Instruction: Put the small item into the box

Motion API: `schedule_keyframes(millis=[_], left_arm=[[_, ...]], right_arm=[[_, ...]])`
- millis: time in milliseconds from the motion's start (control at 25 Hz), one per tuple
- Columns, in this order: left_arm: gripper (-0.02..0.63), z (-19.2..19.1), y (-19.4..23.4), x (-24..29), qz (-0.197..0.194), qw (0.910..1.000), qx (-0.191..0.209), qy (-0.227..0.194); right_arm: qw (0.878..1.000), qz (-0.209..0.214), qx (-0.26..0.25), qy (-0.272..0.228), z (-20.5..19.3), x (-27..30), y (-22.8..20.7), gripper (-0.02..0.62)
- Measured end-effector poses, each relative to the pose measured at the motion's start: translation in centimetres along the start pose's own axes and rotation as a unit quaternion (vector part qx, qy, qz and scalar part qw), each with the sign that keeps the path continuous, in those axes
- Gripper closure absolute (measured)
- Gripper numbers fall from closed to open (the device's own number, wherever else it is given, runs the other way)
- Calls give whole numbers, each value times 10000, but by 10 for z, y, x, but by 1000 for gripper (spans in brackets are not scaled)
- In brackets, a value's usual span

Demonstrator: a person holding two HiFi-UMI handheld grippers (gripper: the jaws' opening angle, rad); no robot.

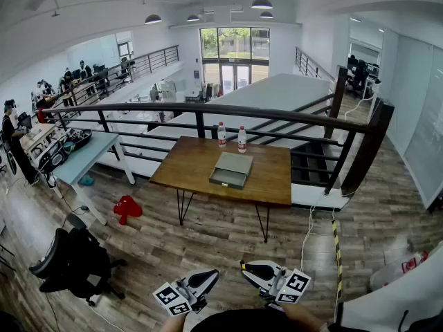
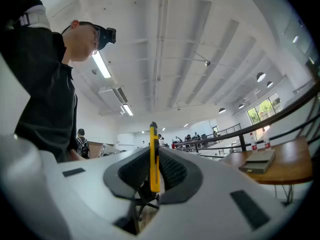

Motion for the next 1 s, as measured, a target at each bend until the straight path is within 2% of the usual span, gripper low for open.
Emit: schedule_keyframes(millis=[200, 1000], left_arm=[[589, -1, -3, 11, -46, 10000, 28, 0], [589, -8, -24, 54, 264, 9996, 77, -13]], right_arm=[[10000, 28, 33, -5, 4, -4, -9, 535], [9989, 295, 321, -184, 20, -49, -38, 535]])
Point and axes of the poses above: the fingertips, and each gripper's own axes: x forward along the fingers, y to its left, z out of its top, the point moved 4 cm from there along -x, backward along the fingers, and after that the axes turned 8 degrees about x, right-handed, at the moved point
